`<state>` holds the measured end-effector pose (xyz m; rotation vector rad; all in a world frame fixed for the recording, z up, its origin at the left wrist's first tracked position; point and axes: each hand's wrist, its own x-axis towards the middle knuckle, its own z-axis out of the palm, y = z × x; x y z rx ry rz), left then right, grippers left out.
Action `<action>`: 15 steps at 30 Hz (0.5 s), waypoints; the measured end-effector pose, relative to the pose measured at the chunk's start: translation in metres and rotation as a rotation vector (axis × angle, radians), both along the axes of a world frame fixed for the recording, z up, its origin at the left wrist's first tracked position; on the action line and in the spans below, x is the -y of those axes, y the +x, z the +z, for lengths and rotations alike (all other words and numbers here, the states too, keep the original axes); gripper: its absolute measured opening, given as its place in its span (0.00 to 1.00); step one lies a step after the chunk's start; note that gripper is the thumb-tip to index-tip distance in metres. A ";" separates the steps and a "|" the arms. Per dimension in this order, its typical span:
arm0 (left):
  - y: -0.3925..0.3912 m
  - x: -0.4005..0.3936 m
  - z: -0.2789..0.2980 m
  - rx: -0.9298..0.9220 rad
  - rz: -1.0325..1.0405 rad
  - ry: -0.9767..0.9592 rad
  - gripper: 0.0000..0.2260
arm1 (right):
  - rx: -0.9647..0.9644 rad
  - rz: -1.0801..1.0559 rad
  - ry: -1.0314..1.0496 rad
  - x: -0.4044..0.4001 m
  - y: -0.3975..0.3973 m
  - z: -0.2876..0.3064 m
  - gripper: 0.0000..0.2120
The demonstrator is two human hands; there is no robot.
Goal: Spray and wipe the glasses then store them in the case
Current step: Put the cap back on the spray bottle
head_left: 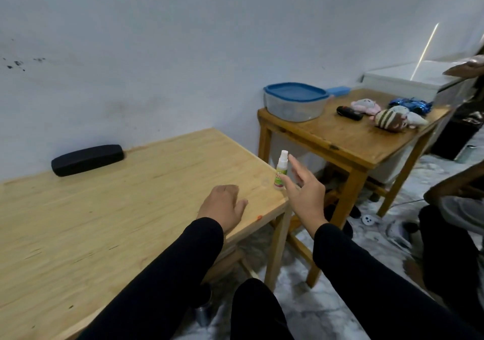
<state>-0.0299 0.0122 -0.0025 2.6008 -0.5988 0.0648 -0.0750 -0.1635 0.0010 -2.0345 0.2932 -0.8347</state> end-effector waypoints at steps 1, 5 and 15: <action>0.001 0.000 -0.001 0.006 0.003 -0.004 0.17 | -0.008 0.011 0.080 0.000 0.002 -0.001 0.26; 0.004 0.001 -0.003 0.027 0.001 0.008 0.16 | 0.015 0.071 0.288 0.004 0.009 -0.004 0.27; 0.018 0.031 0.005 -0.013 0.065 -0.177 0.19 | 0.033 0.100 0.322 0.012 0.017 -0.006 0.23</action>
